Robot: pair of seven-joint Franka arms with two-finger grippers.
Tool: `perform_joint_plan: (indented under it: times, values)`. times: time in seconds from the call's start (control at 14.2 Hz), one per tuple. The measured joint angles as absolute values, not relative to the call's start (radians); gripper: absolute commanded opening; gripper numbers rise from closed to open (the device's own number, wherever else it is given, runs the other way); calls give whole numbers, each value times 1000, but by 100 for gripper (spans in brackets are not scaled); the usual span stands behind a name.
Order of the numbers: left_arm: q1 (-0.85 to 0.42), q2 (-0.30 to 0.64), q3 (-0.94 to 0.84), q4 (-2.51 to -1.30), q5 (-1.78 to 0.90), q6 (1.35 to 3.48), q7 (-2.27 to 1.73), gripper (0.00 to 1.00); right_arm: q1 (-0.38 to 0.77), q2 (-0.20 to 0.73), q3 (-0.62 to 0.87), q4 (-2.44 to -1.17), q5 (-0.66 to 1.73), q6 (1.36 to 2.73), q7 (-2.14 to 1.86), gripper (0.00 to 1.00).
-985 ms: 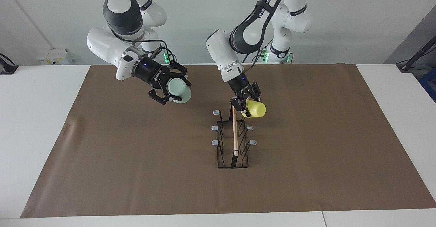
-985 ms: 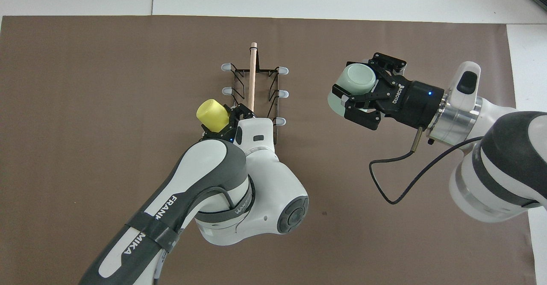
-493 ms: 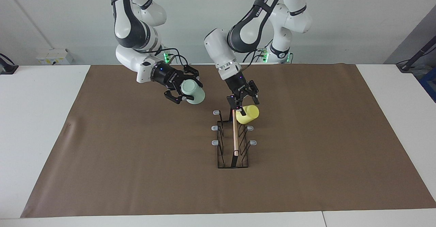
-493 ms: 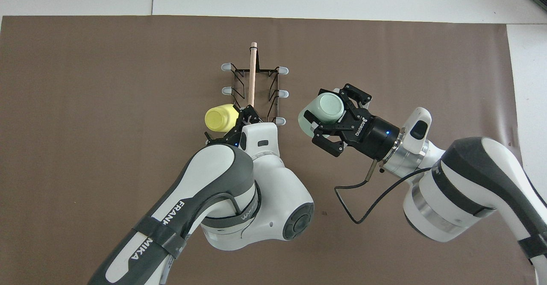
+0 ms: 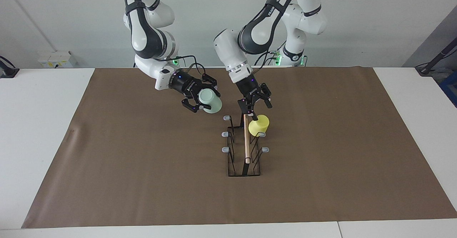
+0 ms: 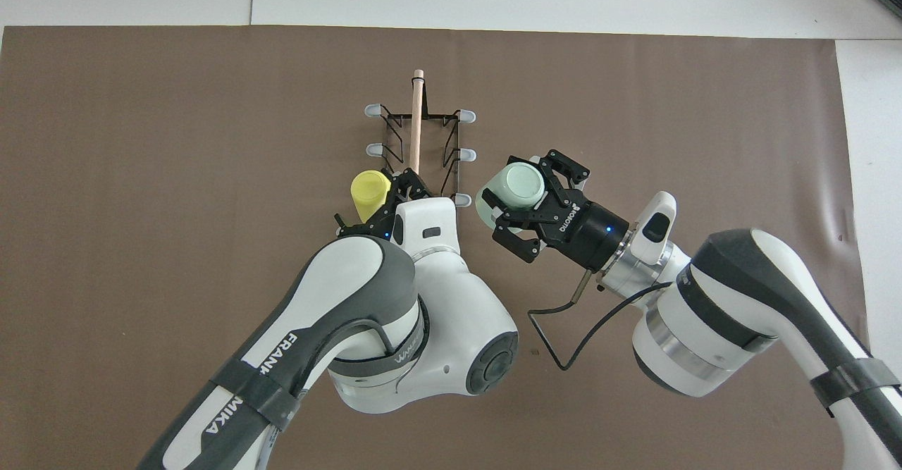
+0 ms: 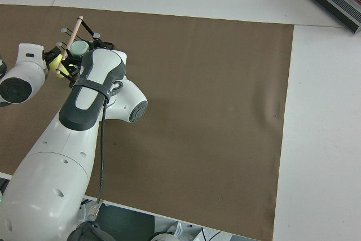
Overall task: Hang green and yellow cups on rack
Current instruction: 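Hang the yellow cup on a rack peg while the right gripper carries the green cup, then withdraw the left gripper while the right gripper lowers the green cup onto a peg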
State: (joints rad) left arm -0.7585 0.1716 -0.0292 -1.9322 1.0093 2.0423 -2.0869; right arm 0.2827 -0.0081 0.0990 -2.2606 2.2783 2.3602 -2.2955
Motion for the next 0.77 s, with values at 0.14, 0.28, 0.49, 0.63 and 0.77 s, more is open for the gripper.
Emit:
perform_joint_plan:
  times: [0.14,0.28,0.49,0.63,0.77]
  values:
    - [-744,134,-22,-1917,1004,2033,-2058,100,301,23,99,-2260,2345,2357,-2360,0]
    - [-710,82,-17,-1901,951,2030,-1965,100,319,42,100,-2254,2359,2357,-2375,0]
    - [-616,13,-11,-1858,801,2030,-1750,100,325,51,100,-2245,2390,2356,-2376,0]
    - [-533,-25,-8,-1839,675,2035,-1584,100,330,57,100,-2242,2406,2356,-2395,0]
    - [-440,-48,-5,-1822,535,2046,-1407,100,335,77,100,-2239,2435,2356,-2437,0]
